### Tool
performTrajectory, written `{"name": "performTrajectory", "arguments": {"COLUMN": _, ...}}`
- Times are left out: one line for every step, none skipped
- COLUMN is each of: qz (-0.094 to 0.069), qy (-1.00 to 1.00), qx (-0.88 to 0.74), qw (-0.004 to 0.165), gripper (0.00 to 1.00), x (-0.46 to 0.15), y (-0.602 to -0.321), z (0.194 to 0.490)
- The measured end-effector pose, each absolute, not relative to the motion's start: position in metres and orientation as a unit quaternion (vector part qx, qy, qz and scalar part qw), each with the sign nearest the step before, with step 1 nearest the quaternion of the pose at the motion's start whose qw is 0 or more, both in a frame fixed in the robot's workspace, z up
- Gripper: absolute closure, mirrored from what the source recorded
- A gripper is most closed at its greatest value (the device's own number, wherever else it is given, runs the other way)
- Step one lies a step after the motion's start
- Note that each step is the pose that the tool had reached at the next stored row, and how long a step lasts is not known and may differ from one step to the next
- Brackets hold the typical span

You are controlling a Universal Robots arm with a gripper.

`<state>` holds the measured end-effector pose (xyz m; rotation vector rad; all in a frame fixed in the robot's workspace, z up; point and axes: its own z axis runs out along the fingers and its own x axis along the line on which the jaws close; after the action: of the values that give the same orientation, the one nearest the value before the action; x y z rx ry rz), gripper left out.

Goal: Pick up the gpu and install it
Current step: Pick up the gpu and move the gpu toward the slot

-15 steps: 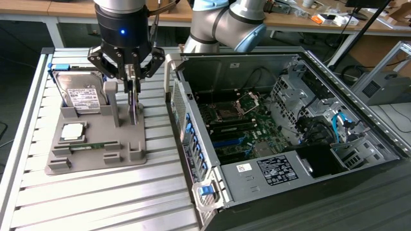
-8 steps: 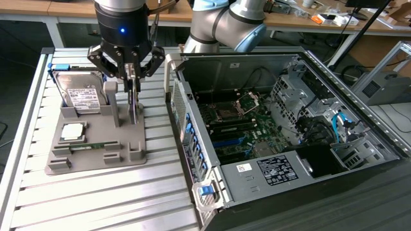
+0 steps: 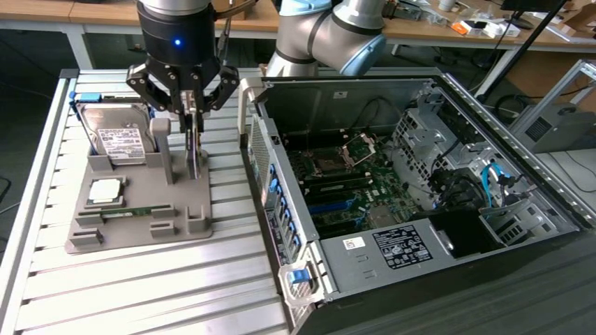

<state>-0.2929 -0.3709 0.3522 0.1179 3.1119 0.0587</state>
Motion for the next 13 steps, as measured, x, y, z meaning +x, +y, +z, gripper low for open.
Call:
{"name": "performTrajectory", "arguments": {"qz": 0.019, "qy": 0.999, "qx": 0.038, "qw": 0.013, "gripper": 0.73, "x": -0.2929, "y": -0.3709, "z": 0.3524}}
{"name": "performTrajectory", "arguments": {"qz": 0.019, "qy": 0.999, "qx": 0.038, "qw": 0.013, "gripper": 0.73, "x": -0.2929, "y": -0.3709, "z": 0.3526}}
{"name": "performTrajectory", "arguments": {"qz": 0.019, "qy": 0.999, "qx": 0.038, "qw": 0.013, "gripper": 0.73, "x": -0.2929, "y": -0.3709, "z": 0.3529}}
{"name": "performTrajectory", "arguments": {"qz": 0.019, "qy": 0.999, "qx": 0.038, "qw": 0.013, "gripper": 0.73, "x": -0.2929, "y": -0.3709, "z": 0.353}}
{"name": "performTrajectory", "arguments": {"qz": 0.019, "qy": 0.999, "qx": 0.038, "qw": 0.013, "gripper": 0.73, "x": -0.2929, "y": -0.3709, "z": 0.3532}}
{"name": "performTrajectory", "arguments": {"qz": 0.019, "qy": 0.999, "qx": 0.038, "qw": 0.013, "gripper": 0.73, "x": -0.2929, "y": -0.3709, "z": 0.3534}}
{"name": "performTrajectory", "arguments": {"qz": 0.019, "qy": 0.999, "qx": 0.038, "qw": 0.013, "gripper": 0.73, "x": -0.2929, "y": -0.3709, "z": 0.3536}}
{"name": "performTrajectory", "arguments": {"qz": 0.019, "qy": 0.999, "qx": 0.038, "qw": 0.013, "gripper": 0.73, "x": -0.2929, "y": -0.371, "z": 0.3538}}
{"name": "performTrajectory", "arguments": {"qz": 0.019, "qy": 0.999, "qx": 0.038, "qw": 0.013, "gripper": 0.73, "x": -0.2929, "y": -0.3711, "z": 0.354}}
{"name": "performTrajectory", "arguments": {"qz": 0.02, "qy": 0.999, "qx": 0.038, "qw": 0.013, "gripper": 0.73, "x": -0.2929, "y": -0.3712, "z": 0.3543}}
{"name": "performTrajectory", "arguments": {"qz": 0.021, "qy": 0.999, "qx": 0.038, "qw": 0.013, "gripper": 0.73, "x": -0.2929, "y": -0.3712, "z": 0.3543}}
{"name": "performTrajectory", "arguments": {"qz": 0.021, "qy": 0.999, "qx": 0.038, "qw": 0.013, "gripper": 0.73, "x": -0.2929, "y": -0.3712, "z": 0.3543}}
{"name": "performTrajectory", "arguments": {"qz": 0.021, "qy": 0.999, "qx": 0.038, "qw": 0.013, "gripper": 0.73, "x": -0.2929, "y": -0.3713, "z": 0.3545}}
